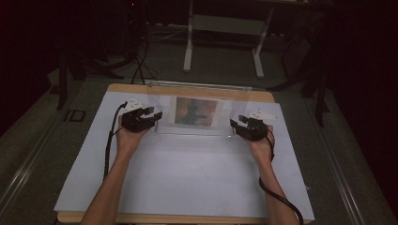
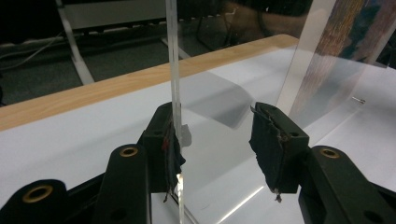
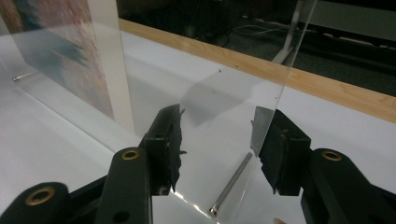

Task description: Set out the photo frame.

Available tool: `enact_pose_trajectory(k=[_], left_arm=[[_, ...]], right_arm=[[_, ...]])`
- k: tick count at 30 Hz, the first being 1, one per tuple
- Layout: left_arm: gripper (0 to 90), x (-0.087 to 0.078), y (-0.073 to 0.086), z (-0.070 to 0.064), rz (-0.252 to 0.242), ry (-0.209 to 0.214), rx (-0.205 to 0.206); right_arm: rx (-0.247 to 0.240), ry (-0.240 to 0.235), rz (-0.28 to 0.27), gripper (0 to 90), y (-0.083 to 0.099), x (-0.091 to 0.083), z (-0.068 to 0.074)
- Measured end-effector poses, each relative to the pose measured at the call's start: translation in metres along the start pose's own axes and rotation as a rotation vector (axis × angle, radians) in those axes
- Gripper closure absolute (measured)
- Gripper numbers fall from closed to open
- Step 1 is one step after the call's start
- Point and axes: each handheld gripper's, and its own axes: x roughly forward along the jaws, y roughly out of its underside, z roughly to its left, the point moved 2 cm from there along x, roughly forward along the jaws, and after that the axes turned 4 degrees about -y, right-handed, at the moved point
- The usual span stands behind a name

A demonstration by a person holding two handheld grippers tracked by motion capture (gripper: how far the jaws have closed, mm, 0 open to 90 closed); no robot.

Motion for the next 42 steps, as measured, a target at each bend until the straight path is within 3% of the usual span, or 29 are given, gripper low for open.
enact_pose_trajectory(k=[17, 30, 42], left_arm=[[52.8, -0.022, 0.003, -0.009, 0.061, 0.010, -0.021], [52.6, -0.039, 0.013, -0.017, 0.057, 0.010, -0.025], [52.5, -0.047, 0.016, -0.019, 0.052, 0.022, -0.054]], right_arm=[[0.022, -0.042, 0.016, 53.4, 0.005, -0.018, 0.014], [0.001, -0.049, 0.011, 53.4, 0.014, -0.029, 0.028], [-0.015, -0.060, 0.017, 54.0, 0.013, -0.038, 0.035]])
